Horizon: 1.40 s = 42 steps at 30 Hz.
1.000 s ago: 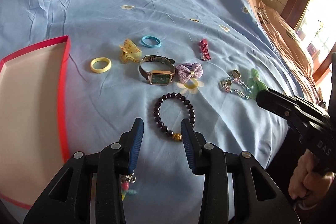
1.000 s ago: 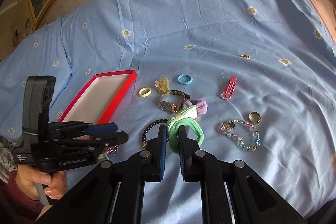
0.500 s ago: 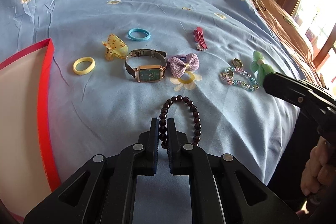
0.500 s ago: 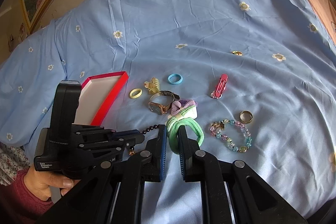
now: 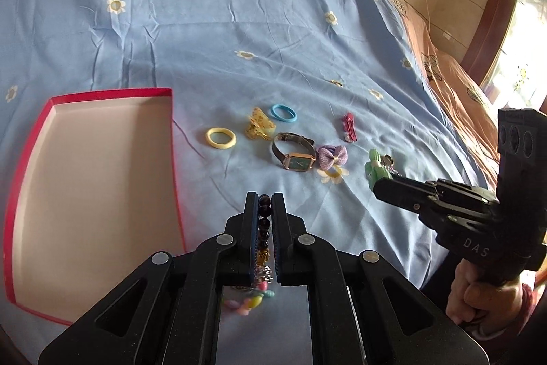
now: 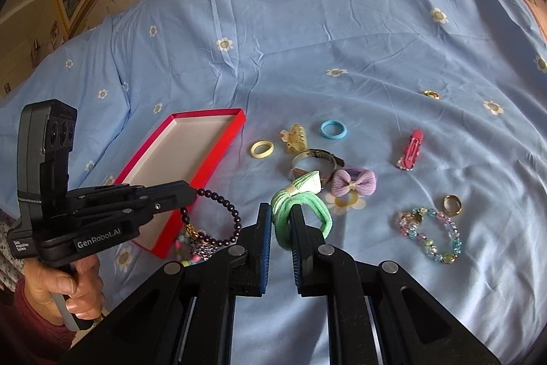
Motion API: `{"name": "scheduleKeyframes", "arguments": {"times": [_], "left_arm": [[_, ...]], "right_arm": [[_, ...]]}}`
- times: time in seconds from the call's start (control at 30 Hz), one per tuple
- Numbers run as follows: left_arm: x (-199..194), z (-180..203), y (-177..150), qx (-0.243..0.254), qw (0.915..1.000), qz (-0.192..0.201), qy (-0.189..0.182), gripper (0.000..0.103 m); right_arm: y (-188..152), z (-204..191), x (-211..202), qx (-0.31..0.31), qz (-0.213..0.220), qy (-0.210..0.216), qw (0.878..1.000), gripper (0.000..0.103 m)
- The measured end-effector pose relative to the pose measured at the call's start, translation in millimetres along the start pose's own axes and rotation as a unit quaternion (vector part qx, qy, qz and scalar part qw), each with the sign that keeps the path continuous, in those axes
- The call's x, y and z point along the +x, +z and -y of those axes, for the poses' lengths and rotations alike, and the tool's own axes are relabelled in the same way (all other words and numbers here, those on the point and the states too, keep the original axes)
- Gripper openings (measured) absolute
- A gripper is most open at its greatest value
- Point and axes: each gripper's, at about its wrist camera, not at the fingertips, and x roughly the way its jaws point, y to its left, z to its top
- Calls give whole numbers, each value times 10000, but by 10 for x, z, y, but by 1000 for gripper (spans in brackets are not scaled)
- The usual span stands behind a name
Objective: Organize jewelry
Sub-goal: 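Lower the black bracelet into the box with the left tool while the right drops the hair tie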
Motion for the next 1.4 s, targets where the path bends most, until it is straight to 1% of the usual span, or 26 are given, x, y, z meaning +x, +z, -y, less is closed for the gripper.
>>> {"name": "scheduleKeyframes", "arguments": {"times": [0.2, 0.43, 0.63, 0.77, 0.97, 1.1, 1.23, 1.27, 1.4], "left_arm": [[-268, -401, -18, -357, 9986, 238, 302, 6], [-473, -887, -115, -796, 9940, 405, 626, 6], [-524, -1226, -204, -1129, 9899, 429, 747, 6], [-486, -1414, -281, -1349, 9872, 370, 767, 6], [-394, -1650, -420, -1571, 9826, 198, 972, 6], [-326, -1773, -506, -1683, 9796, 64, 1097, 6], [-243, -1831, -570, -1677, 9773, -86, 1293, 6], [-221, -1840, -583, -1677, 9768, -123, 1328, 6], [-161, -1865, -631, -1692, 9748, -255, 1432, 6]], "right_arm": [[70, -398, 186, -378, -124, 351, 9986, 10], [172, -885, 467, -812, -271, 750, 9935, 10], [208, -1297, 757, -1152, -422, 1077, 9866, 10], [163, -1507, 1010, -1329, -678, 1227, 9812, 10], [34, -1616, 1361, -1398, -1132, 1285, 9753, 10], [-39, -1636, 1521, -1399, -1388, 1300, 9717, 10], [-70, -1633, 1633, -1361, -1572, 1325, 9691, 11], [-75, -1633, 1652, -1356, -1607, 1329, 9686, 13], [-89, -1651, 1671, -1358, -1612, 1334, 9684, 15]]}}
